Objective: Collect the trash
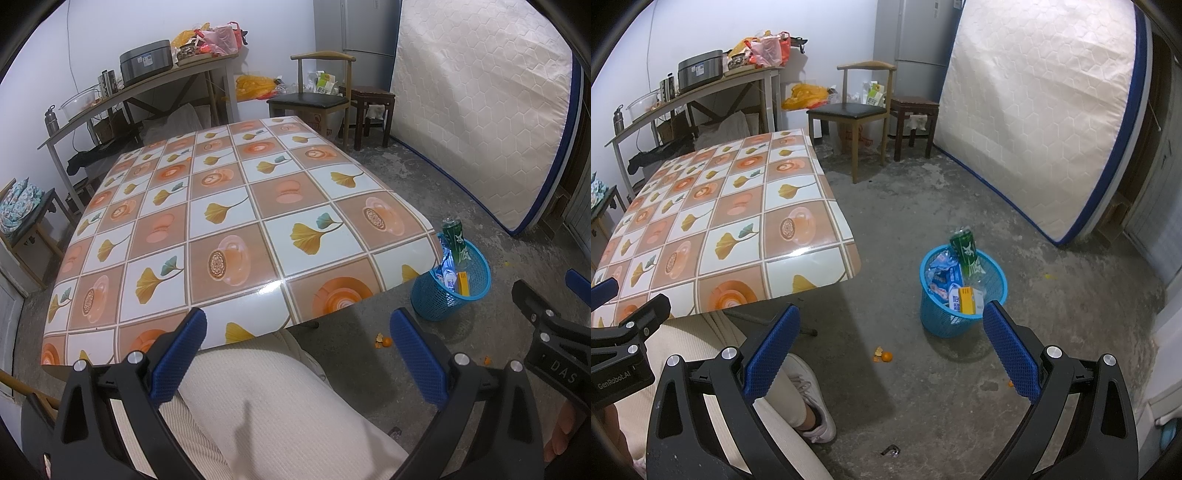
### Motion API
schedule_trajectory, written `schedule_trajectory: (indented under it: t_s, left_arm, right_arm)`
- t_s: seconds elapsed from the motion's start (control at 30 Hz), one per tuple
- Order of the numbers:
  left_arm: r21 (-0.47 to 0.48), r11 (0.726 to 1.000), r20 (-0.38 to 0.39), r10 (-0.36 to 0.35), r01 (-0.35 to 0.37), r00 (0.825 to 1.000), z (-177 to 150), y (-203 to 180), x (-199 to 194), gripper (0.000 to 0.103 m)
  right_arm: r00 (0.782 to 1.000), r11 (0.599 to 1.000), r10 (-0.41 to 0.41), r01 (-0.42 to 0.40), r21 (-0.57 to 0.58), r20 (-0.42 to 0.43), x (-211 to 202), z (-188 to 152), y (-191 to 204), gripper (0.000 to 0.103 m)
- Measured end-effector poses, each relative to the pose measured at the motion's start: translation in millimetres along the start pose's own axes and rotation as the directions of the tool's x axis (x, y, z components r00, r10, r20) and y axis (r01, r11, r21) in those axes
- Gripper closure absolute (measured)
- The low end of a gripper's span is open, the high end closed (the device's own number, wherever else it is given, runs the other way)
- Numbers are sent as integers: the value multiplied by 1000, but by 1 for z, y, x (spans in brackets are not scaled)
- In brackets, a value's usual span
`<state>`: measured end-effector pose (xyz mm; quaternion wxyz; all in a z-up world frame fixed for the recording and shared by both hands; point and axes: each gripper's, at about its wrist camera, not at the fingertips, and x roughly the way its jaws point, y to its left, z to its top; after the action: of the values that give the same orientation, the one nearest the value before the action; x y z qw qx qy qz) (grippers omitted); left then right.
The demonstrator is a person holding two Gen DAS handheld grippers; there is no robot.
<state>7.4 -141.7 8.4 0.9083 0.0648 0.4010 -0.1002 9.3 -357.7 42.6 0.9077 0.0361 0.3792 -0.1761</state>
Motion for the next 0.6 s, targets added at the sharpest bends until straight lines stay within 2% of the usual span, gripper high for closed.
schedule_trajectory:
  t_s: [0.6]
  left_arm:
    - [3, 1000, -2, -1, 1, 1000, -1, 2, 0, 6]
  right_arm:
    - [1000, 1000, 0, 0, -1, 0, 0, 1, 1, 8]
